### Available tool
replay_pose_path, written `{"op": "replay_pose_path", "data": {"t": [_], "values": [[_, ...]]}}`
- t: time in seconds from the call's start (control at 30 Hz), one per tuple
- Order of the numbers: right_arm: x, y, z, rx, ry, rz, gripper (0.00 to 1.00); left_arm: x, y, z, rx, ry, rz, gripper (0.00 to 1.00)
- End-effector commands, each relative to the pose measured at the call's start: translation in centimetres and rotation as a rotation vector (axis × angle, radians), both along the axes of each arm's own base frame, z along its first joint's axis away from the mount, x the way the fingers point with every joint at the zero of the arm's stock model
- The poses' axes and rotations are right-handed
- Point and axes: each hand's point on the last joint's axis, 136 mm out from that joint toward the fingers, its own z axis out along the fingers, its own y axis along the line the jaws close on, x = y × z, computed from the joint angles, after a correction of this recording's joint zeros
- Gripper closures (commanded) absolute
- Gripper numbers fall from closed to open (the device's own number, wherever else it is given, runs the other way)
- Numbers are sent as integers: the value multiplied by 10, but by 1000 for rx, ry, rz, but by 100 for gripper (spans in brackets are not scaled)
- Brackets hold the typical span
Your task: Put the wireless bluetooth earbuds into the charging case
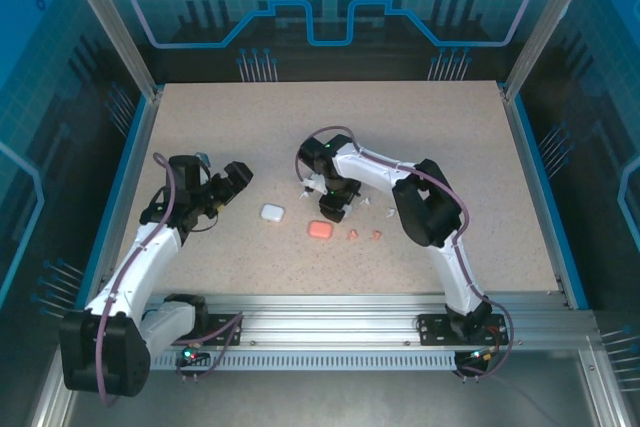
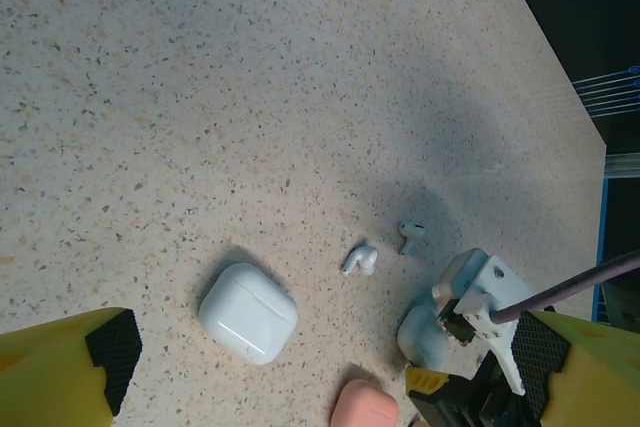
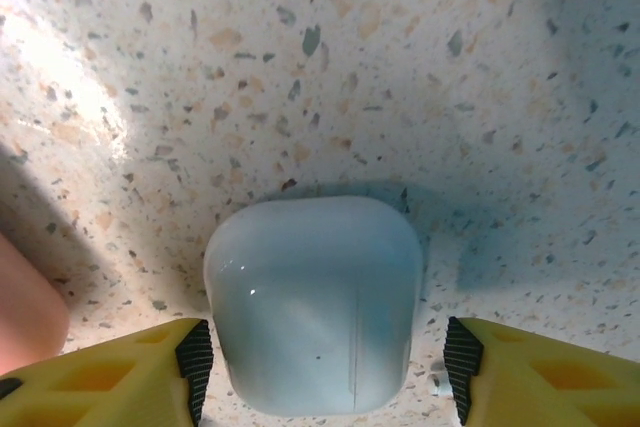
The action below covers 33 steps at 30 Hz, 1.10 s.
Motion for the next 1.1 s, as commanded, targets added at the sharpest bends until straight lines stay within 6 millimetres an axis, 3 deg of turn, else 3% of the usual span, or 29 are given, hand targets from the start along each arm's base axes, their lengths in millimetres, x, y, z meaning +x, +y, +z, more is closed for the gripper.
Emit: {"op": "replay_pose_path", "data": {"t": [0.0, 0.43, 0.6, 0.83, 1.07], "values": [[2, 1, -8, 4, 31, 5, 36, -1, 0, -3, -12, 18, 8, 1], [-6, -4, -22, 32, 102, -42, 40, -2, -1, -3, -13, 19, 7, 1], [-6, -8, -24, 22, 94, -49, 46, -2, -3, 0, -19, 9, -5, 1], [8, -7, -2, 60, -4, -41, 54, 2, -7, 9, -35, -27, -24, 1], [18, -10, 34, 143, -111, -37, 55, 7, -22, 21, -97, -80, -99, 2]]}}
